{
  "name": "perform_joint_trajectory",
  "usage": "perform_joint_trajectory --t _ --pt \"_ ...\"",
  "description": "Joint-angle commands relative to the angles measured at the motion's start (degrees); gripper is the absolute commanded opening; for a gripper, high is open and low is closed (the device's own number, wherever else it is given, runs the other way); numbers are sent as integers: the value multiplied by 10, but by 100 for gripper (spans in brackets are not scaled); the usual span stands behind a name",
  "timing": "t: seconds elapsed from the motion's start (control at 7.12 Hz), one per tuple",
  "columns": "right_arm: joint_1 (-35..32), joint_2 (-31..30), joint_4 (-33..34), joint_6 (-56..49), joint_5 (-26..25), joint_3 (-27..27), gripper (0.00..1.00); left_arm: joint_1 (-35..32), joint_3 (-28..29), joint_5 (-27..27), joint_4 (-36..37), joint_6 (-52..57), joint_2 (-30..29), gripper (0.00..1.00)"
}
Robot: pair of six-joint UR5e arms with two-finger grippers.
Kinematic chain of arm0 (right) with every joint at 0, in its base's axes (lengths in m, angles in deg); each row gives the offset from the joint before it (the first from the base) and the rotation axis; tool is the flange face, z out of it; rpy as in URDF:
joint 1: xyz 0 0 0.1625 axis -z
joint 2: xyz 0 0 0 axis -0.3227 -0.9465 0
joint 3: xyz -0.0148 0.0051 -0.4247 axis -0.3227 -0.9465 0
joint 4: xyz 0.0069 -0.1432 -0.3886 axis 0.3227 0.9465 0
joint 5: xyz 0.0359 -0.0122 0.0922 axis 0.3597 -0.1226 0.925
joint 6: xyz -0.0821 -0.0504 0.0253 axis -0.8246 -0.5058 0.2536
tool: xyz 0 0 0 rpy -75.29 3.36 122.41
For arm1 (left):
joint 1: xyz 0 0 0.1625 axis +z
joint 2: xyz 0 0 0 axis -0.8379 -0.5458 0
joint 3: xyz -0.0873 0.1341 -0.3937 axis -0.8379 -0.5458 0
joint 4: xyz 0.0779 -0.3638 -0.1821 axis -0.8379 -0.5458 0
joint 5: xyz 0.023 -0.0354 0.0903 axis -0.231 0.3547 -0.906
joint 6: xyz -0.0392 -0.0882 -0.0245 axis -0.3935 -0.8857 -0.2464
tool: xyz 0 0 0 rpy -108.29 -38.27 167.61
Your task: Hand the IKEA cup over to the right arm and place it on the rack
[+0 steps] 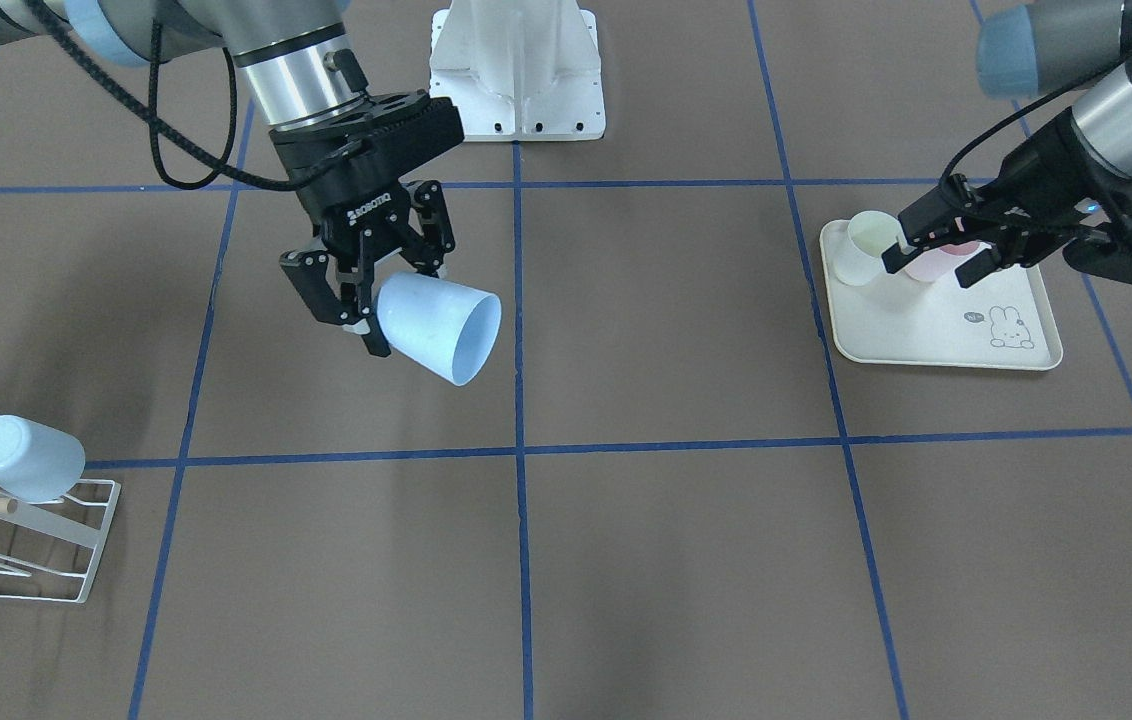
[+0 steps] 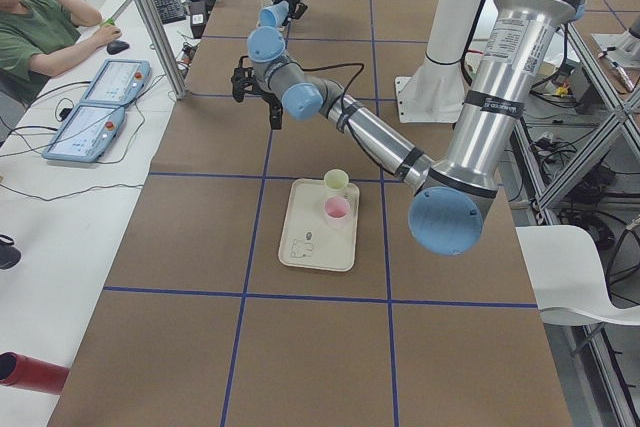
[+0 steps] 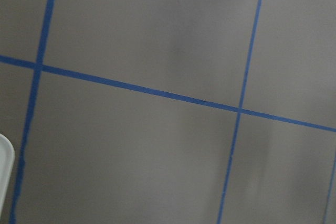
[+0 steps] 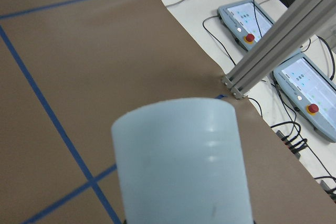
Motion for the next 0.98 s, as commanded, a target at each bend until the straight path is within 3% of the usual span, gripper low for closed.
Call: perform_joint_trajectory --t 0.0,0.28,0.56,0.84 --pt "-62 23 142 -183 14 0 41 -32 -4 -3 36 122 36 100" --pt "-103 19 197 -369 -23 -4 40 -32 -13 5 34 122 53 100" --pt "-100 1 211 -570 -179 -13 40 -32 -16 5 35 122 54 100" --pt "-122 -3 206 -714 -194 -47 40 -31 -17 5 34 121 59 100"
